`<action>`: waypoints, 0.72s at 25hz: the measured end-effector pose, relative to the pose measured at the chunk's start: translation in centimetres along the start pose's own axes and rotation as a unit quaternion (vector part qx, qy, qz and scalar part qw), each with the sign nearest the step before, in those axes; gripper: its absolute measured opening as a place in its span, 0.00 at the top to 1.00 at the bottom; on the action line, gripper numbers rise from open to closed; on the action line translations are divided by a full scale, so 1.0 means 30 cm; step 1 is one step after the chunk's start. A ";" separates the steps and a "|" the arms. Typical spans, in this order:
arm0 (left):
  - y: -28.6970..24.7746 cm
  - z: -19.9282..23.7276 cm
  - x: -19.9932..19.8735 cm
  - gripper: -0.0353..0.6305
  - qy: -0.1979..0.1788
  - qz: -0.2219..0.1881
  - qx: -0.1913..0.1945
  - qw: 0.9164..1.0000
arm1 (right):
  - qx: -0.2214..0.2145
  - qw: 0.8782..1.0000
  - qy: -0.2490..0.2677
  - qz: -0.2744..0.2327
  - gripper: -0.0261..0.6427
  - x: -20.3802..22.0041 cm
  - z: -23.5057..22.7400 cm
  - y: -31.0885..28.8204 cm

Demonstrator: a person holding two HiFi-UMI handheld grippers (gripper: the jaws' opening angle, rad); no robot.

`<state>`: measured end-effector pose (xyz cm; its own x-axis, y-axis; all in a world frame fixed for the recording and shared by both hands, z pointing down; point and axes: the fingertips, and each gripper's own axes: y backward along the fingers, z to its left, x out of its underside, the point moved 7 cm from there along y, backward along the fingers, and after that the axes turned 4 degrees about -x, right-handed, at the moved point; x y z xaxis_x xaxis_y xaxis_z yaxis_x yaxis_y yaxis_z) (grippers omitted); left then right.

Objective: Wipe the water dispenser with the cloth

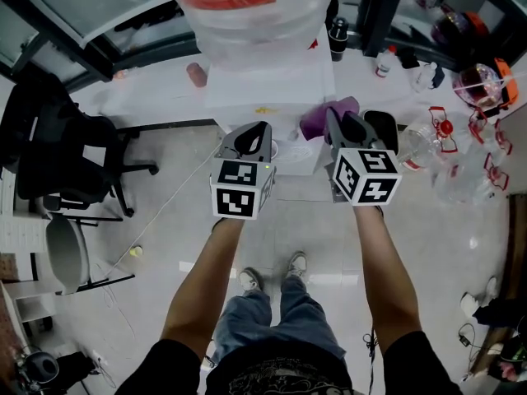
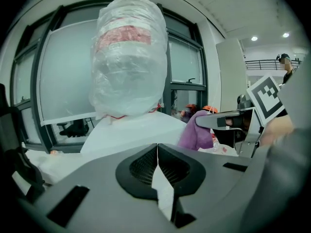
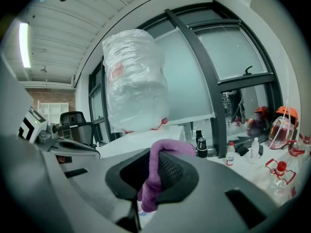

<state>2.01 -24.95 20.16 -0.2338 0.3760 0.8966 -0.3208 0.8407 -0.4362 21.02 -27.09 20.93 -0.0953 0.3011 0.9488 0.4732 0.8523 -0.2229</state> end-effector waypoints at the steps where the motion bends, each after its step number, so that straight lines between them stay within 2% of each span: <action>1: -0.003 0.000 0.006 0.91 0.001 0.000 0.001 1.000 | 0.001 1.000 0.004 0.002 0.91 0.009 -0.001 -0.001; 7: -0.037 0.010 0.068 0.91 -0.001 0.000 0.014 1.000 | 0.016 1.000 0.014 0.002 0.91 0.072 -0.013 -0.021; 18: -0.115 0.050 0.339 0.91 -0.012 -0.016 0.026 0.999 | 0.041 0.998 0.043 -0.019 0.91 0.298 -0.046 -0.049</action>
<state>-0.66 -24.60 30.67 -0.2440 0.3400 0.9082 -0.3757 0.8302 -0.4118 20.70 -26.23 30.05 -0.0350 0.2323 0.9720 0.3979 0.8954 -0.1997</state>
